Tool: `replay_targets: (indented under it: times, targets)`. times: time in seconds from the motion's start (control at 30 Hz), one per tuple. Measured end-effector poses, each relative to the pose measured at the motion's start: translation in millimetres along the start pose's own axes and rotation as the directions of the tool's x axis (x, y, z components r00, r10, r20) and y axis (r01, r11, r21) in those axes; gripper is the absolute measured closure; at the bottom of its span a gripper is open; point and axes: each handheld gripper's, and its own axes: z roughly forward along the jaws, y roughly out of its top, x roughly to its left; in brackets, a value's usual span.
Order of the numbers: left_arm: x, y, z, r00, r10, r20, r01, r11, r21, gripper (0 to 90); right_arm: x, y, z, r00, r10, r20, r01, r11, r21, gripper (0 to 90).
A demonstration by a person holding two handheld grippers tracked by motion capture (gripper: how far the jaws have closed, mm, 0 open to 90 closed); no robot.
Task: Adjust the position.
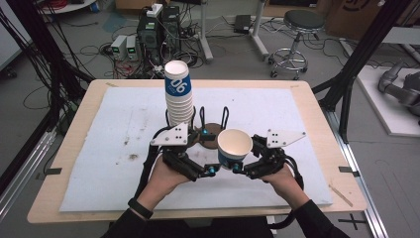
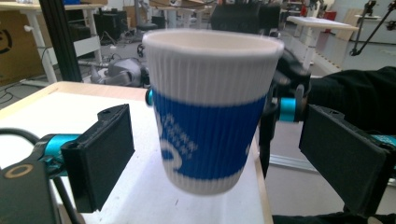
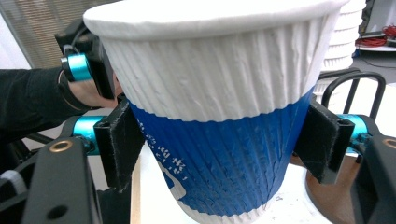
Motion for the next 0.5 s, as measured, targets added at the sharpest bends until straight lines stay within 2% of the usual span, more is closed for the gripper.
replay_targets:
  times: [0.23, 0.5]
  targets:
    - [0.1, -11.6, -0.8, 0.9997, -0.009, -0.021, 0.009, 0.9999, 0.007, 10.1, 0.0, 2.0, -2.8, 1.0000, 0.002, 0.006, -0.002, 1.000, -0.013, 25.0]
    - [1.0, -23.1, 8.5, 0.9996, -0.026, -0.014, 0.027, 0.9992, 0.029, 10.1, 1.6, 2.1, -0.6, 1.0000, -0.001, 0.001, 0.001, 1.000, -0.014, 25.0]
